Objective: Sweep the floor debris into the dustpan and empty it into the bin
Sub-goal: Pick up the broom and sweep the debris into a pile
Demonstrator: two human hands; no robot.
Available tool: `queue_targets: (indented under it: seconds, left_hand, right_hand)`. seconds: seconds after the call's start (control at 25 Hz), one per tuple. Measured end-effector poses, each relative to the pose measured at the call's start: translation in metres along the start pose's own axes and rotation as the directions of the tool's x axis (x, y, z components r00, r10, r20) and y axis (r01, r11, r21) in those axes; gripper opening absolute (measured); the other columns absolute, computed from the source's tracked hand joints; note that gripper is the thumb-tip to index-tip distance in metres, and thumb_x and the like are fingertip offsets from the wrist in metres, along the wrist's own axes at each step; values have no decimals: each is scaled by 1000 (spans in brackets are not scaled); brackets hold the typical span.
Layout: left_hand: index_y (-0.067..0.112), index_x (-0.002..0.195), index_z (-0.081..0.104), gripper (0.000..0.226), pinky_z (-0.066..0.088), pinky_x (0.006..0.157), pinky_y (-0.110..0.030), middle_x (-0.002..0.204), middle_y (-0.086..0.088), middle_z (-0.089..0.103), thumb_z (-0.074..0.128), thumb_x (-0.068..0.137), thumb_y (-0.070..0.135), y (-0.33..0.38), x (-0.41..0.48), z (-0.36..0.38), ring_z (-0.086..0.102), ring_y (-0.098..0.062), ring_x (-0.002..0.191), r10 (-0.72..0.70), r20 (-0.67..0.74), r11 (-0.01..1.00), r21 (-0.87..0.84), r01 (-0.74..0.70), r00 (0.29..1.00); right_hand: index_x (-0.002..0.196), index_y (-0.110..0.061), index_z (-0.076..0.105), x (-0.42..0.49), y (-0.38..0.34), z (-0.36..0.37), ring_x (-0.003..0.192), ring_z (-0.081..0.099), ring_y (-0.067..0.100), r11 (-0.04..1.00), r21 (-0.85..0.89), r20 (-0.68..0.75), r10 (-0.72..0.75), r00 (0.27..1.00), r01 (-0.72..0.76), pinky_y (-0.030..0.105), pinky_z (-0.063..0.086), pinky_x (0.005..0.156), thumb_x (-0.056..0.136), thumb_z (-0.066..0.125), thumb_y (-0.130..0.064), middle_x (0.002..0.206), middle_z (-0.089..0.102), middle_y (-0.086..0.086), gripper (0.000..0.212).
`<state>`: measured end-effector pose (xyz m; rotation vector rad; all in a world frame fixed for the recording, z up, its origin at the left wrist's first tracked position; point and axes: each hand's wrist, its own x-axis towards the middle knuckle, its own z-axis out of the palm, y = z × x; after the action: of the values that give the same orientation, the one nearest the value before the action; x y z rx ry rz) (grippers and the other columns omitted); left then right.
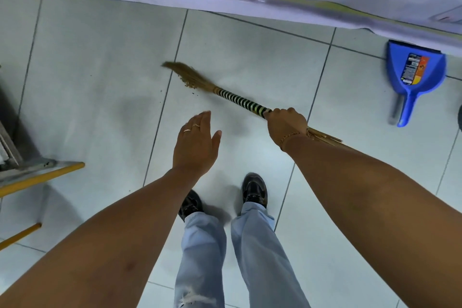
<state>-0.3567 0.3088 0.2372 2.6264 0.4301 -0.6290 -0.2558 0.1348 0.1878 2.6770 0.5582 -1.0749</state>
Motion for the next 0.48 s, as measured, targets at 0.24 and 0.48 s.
queue_targets:
  seconds: [0.24, 0.48]
  left_hand:
    - [4, 140, 27, 54, 31, 114, -42, 143, -18, 42, 40, 95, 31, 18, -32, -7, 35, -31, 136, 11, 4, 1000, -1, -11, 1000]
    - [2, 138, 31, 53, 33, 112, -42, 141, -20, 46, 42, 95, 30, 52, -59, -45, 40, -33, 132, 140, 55, 984, 99, -145, 989]
  right_hand:
    - [139, -27, 43, -67, 41, 34, 97, 57, 33, 978, 208, -155, 3, 988, 29, 34, 48, 67, 90, 46, -6, 126, 58, 1, 53]
    - [128, -33, 54, -134, 50, 10, 85, 62, 31, 708, 674, 19, 266, 964, -209, 35, 54, 74, 87, 49, -24, 101, 70, 10, 43]
